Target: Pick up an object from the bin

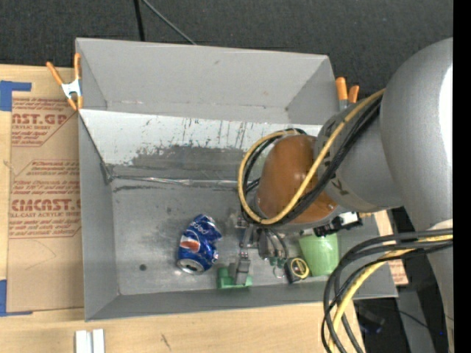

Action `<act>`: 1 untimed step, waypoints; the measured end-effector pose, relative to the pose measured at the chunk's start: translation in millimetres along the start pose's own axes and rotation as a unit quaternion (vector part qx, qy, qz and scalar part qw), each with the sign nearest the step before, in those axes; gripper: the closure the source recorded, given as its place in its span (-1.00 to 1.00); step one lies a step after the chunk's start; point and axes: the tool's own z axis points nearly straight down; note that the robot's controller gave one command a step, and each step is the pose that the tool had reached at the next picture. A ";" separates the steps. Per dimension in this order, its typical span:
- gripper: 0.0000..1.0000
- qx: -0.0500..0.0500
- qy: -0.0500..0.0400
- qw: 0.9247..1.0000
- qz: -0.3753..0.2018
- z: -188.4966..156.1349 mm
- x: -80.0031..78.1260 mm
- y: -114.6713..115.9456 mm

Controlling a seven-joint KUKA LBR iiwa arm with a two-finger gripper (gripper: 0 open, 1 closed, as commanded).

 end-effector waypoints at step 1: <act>-1.00 0.001 -0.001 1.000 -0.001 -3.5 12.1 2.0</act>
Offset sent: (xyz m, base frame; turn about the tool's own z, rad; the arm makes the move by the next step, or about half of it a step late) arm -0.0150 0.0032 0.0012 -0.0038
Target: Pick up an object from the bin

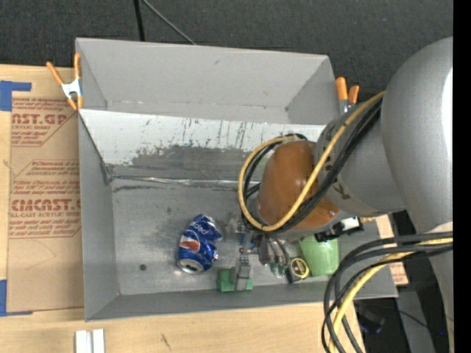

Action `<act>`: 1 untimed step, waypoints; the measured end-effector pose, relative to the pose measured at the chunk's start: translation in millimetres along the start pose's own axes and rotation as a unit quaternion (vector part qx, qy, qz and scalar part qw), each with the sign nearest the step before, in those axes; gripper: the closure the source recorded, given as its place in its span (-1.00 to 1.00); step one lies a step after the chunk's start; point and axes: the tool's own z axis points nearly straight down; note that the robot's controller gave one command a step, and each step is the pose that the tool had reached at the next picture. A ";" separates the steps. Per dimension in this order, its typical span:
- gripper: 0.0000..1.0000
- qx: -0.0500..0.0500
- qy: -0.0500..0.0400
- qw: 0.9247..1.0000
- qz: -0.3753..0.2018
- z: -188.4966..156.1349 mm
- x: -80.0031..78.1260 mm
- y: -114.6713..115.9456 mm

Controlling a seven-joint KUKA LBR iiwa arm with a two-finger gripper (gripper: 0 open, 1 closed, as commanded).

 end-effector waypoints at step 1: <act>-1.00 0.000 0.003 1.000 -0.004 5.0 -31.8 4.0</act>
Offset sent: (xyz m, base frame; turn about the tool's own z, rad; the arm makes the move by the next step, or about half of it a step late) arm 0.0297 0.0000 -0.0051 -0.0067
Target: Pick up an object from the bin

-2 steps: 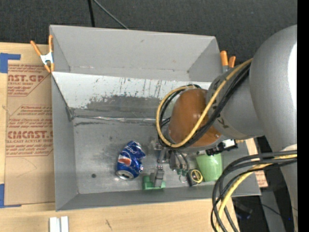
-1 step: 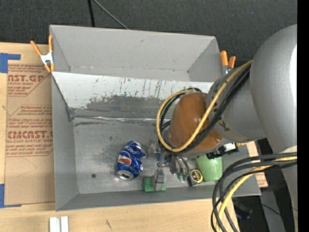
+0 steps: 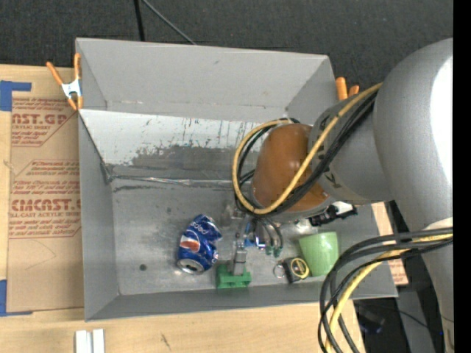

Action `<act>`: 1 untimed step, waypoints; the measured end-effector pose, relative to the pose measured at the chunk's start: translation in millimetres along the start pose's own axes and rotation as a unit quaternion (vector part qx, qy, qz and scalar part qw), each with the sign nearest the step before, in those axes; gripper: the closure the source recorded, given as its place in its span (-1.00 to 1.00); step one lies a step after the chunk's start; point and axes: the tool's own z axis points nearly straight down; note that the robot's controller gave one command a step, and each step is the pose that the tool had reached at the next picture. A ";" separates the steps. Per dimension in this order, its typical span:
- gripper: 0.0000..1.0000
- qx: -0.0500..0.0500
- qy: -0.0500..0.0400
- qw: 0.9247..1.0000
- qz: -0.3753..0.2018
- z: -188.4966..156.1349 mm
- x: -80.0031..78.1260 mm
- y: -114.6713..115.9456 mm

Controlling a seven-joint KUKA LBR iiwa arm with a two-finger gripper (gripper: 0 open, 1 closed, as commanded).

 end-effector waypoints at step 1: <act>-1.00 -0.001 -0.003 0.996 -0.093 -1.9 22.3 -5.7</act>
Offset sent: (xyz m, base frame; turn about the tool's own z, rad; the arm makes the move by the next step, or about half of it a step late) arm -0.0263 -0.0059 -0.0005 -0.1868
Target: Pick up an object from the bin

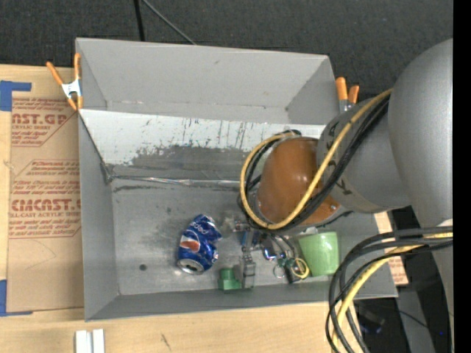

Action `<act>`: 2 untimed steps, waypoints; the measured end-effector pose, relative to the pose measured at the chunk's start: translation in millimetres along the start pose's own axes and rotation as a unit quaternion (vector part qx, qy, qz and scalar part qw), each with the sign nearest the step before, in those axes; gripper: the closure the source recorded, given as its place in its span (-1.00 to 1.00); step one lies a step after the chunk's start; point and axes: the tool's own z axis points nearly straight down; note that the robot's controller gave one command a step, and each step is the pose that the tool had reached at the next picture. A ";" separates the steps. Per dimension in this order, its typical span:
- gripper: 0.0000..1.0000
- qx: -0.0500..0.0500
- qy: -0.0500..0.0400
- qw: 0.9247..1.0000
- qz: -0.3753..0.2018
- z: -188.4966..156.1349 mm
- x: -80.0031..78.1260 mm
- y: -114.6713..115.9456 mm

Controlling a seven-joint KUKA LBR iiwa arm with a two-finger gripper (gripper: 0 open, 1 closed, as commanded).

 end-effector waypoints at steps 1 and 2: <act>-1.00 0.001 0.002 1.000 0.011 0.6 -3.8 3.5; -1.00 0.000 0.003 0.989 -0.145 -100.7 -12.6 2.9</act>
Offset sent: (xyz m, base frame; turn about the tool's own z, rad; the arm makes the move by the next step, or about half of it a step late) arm 0.0007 0.0036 -0.0022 0.0209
